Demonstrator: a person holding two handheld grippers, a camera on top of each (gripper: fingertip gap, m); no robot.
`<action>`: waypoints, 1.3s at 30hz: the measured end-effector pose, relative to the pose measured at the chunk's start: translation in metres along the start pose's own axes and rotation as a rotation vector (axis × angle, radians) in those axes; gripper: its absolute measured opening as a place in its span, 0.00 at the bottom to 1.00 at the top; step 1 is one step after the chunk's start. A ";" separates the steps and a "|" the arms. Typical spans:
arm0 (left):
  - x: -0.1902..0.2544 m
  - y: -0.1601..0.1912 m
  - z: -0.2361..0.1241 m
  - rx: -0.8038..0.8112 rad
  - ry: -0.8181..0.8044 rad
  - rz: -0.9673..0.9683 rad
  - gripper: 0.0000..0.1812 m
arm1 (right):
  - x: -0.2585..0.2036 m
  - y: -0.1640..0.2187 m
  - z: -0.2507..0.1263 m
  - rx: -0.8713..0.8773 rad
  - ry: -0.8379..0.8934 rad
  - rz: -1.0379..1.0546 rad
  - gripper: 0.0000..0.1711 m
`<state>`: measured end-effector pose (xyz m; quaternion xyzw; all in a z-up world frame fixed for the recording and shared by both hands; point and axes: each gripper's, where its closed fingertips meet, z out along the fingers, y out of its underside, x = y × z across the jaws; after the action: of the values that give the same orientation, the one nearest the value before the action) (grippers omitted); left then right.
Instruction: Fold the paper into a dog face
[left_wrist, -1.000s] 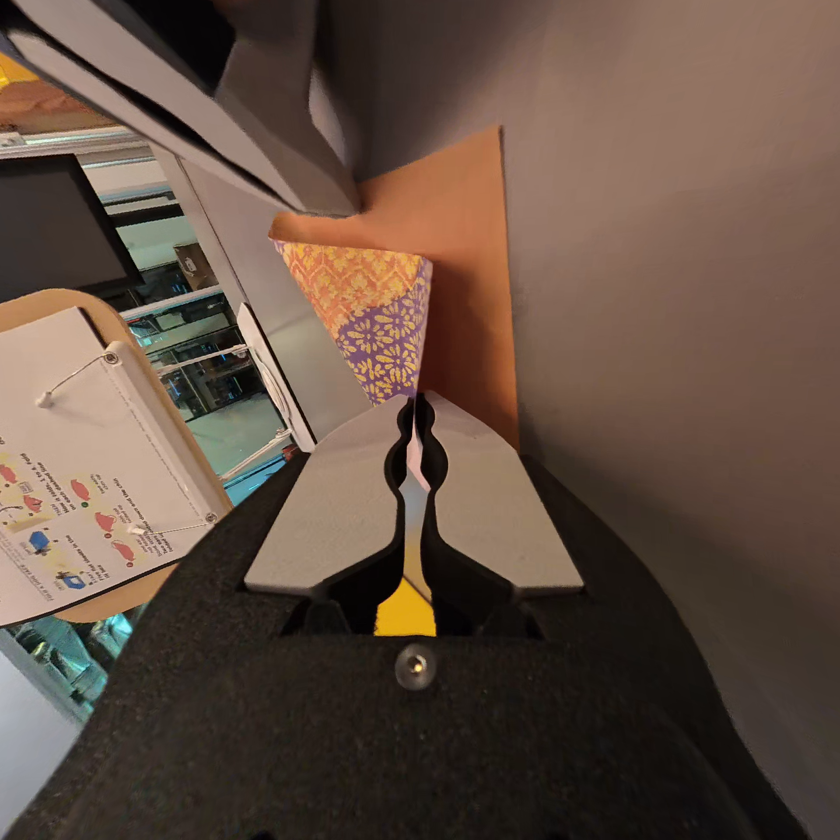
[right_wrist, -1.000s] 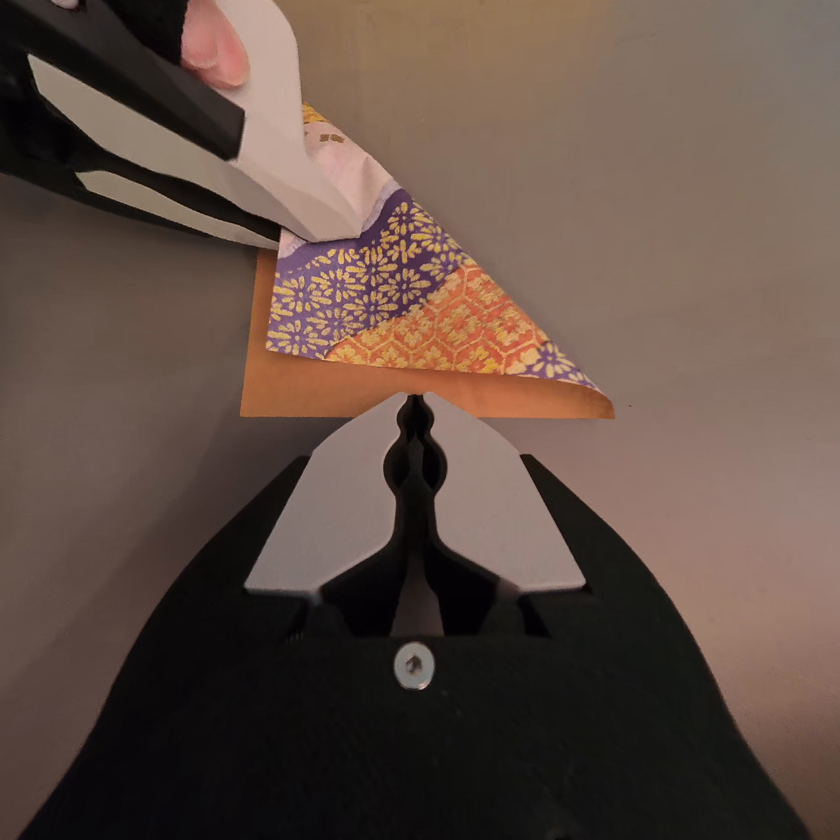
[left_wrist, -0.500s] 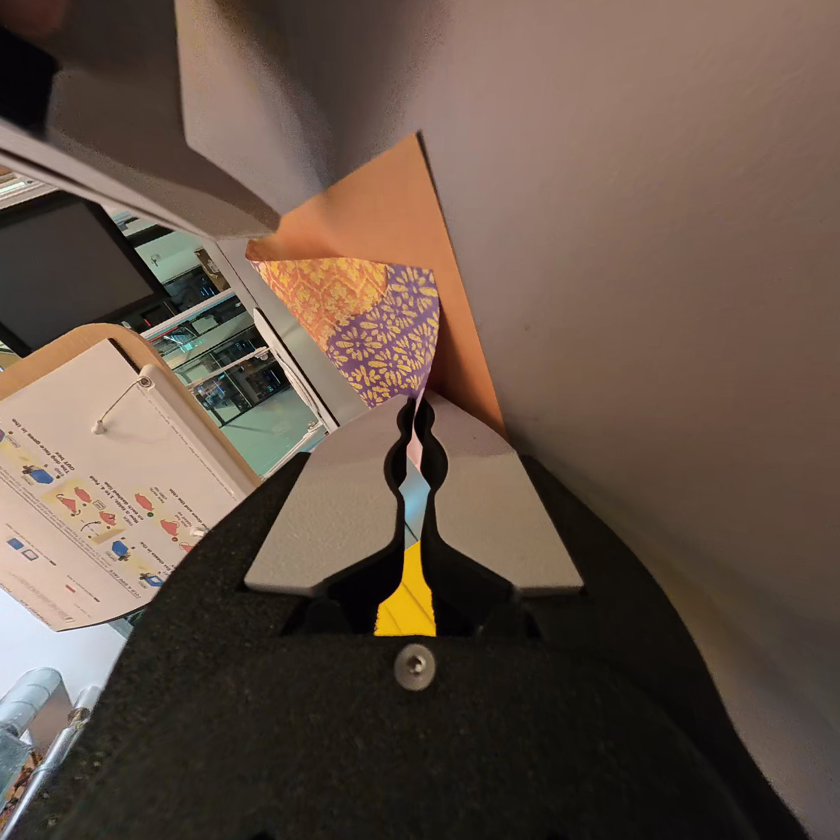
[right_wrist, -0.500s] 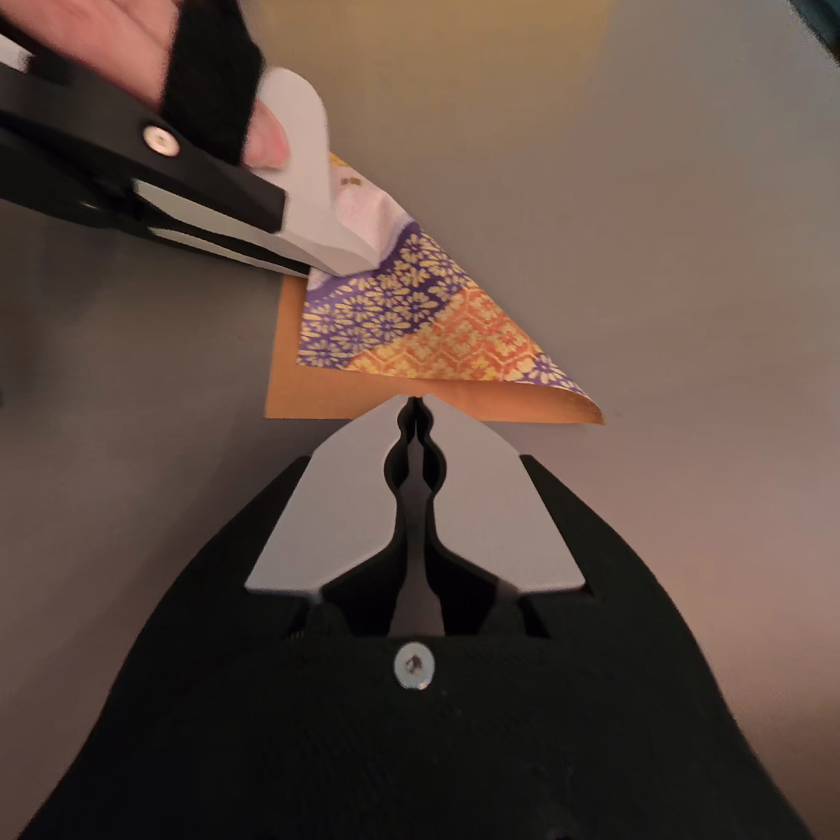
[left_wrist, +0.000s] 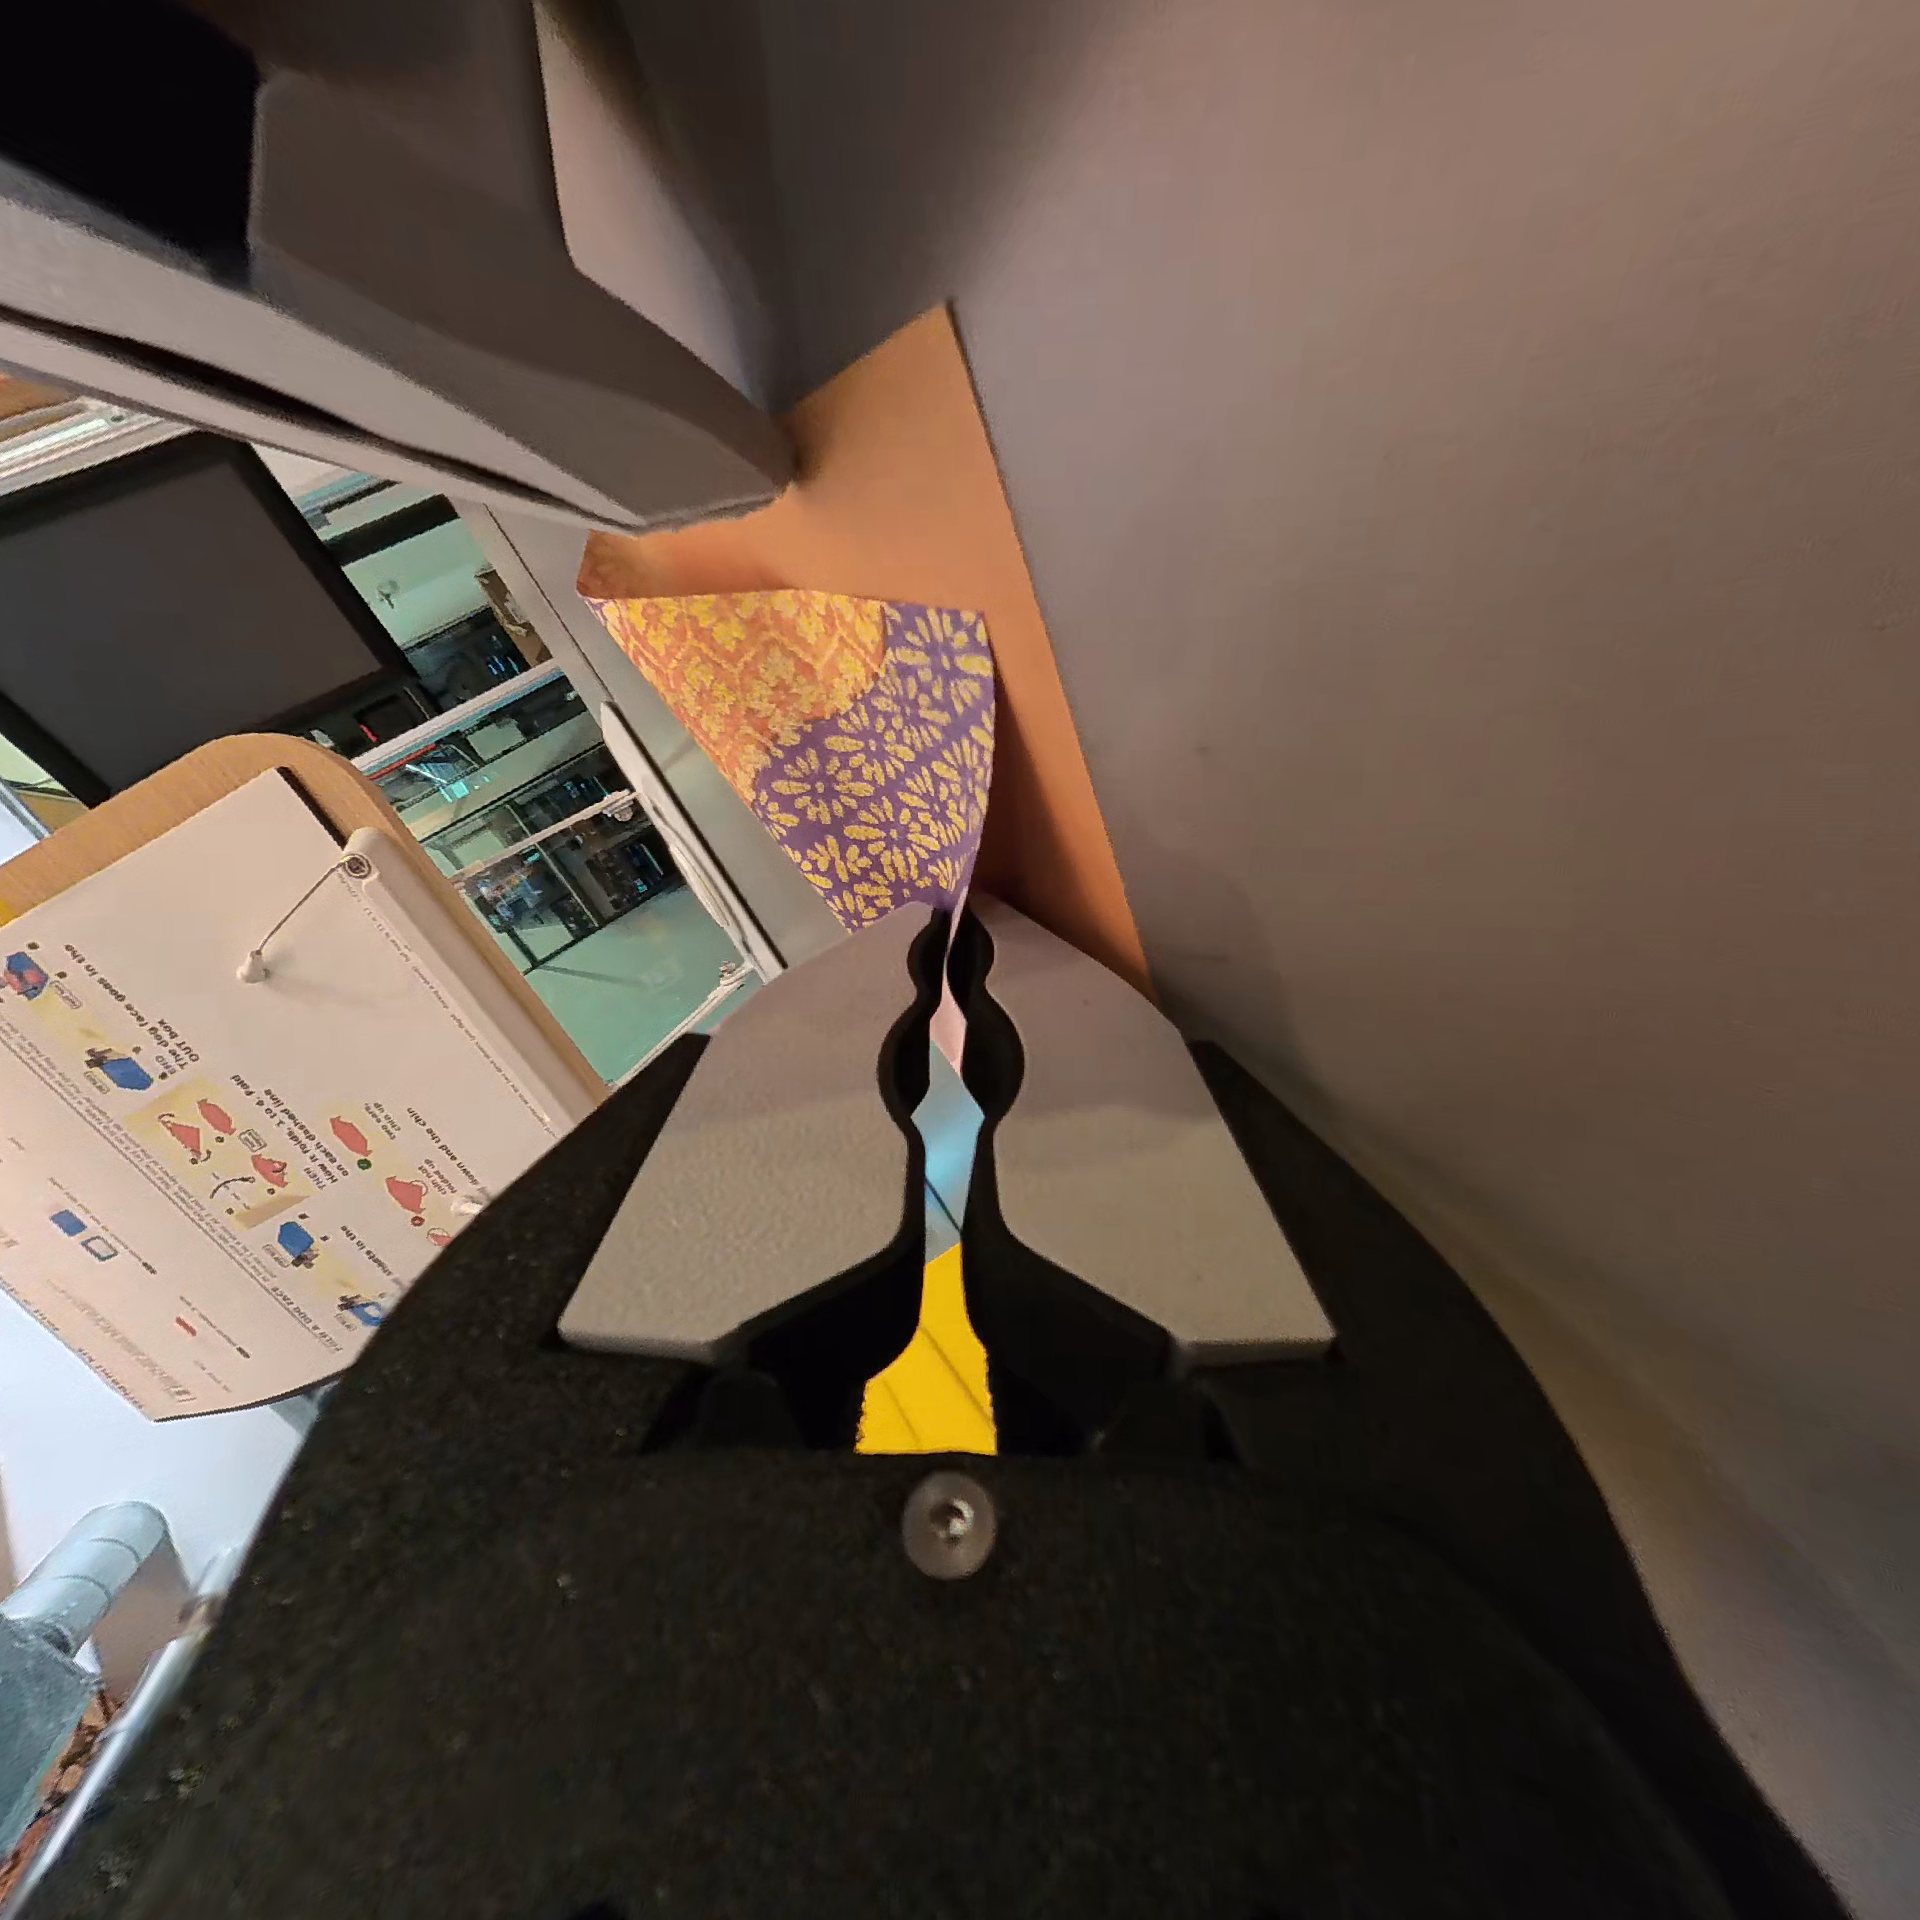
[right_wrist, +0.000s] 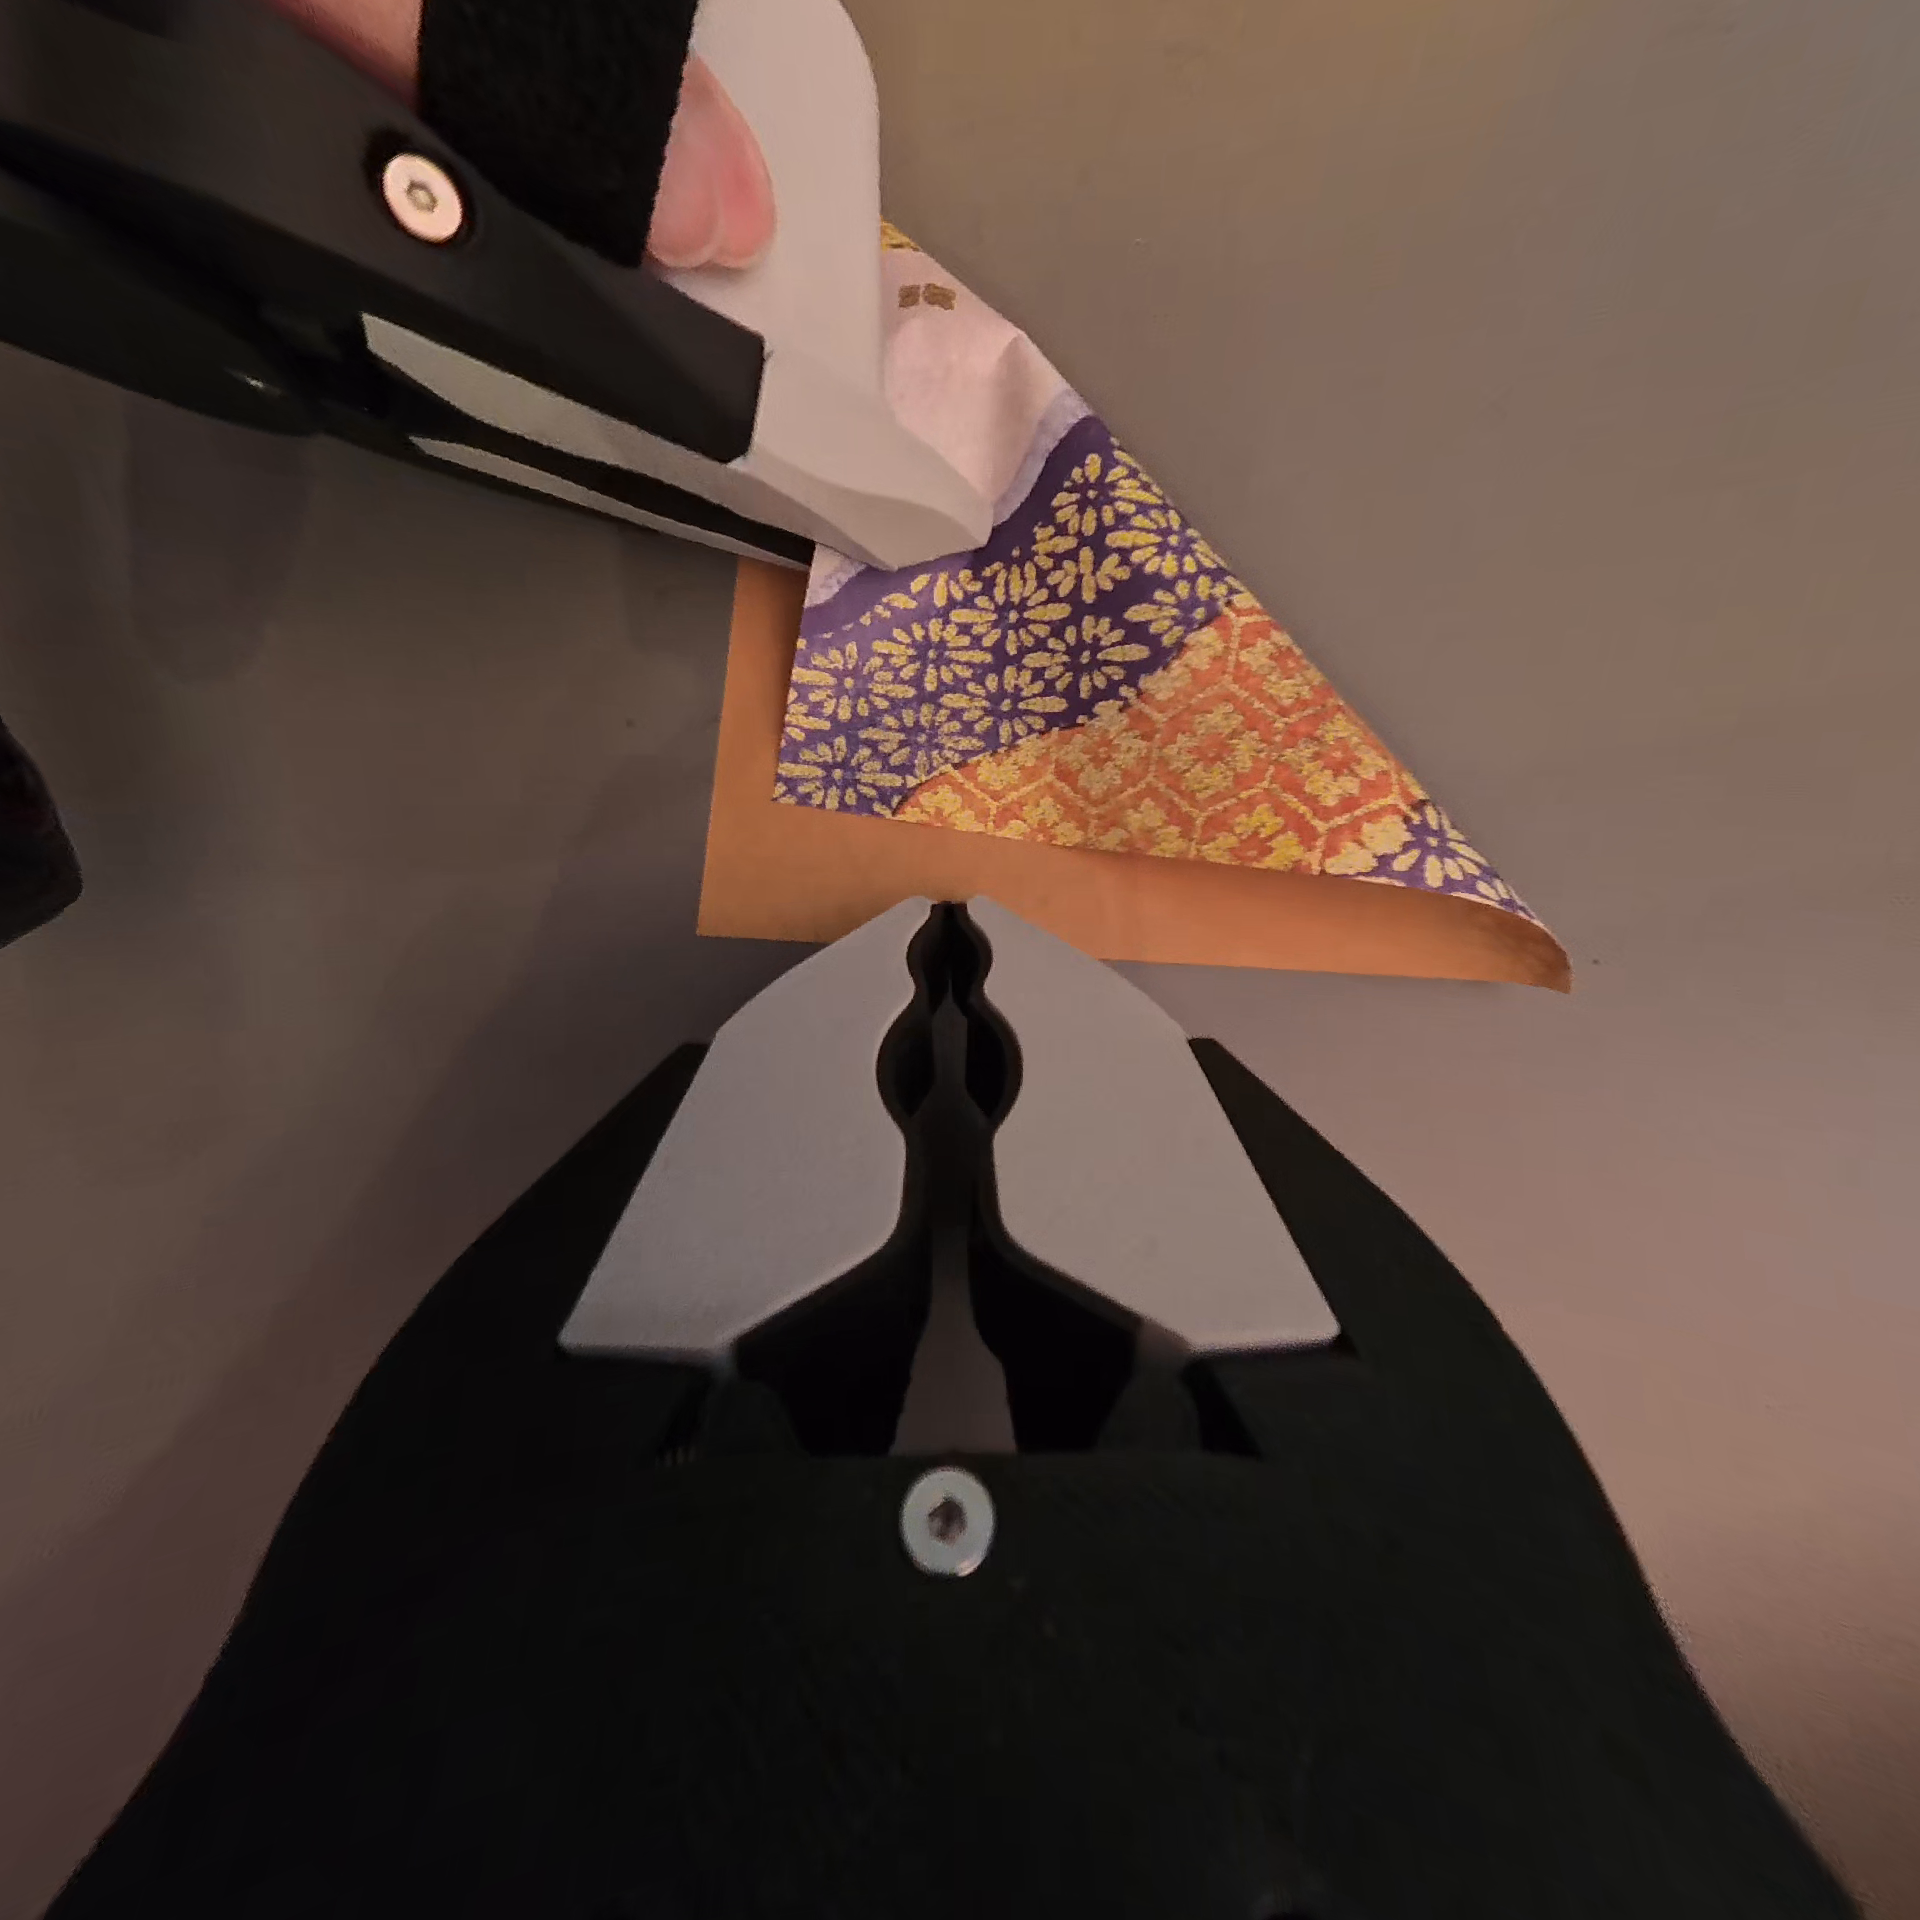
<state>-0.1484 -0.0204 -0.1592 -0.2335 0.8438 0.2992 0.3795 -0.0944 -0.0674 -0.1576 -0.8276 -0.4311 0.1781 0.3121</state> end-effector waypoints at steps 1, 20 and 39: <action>0.000 0.000 0.000 -0.001 -0.003 0.005 0.00 | 0.000 0.000 0.000 0.003 -0.004 0.007 0.02; 0.003 -0.010 -0.005 -0.011 -0.044 0.073 0.00 | 0.003 -0.003 0.000 0.018 -0.004 0.036 0.02; 0.005 -0.012 -0.004 -0.033 -0.053 0.176 0.00 | 0.005 -0.004 0.001 0.023 0.033 0.000 0.02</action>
<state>-0.1461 -0.0330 -0.1653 -0.1567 0.8456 0.3513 0.3702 -0.0946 -0.0614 -0.1557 -0.8267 -0.4240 0.1694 0.3287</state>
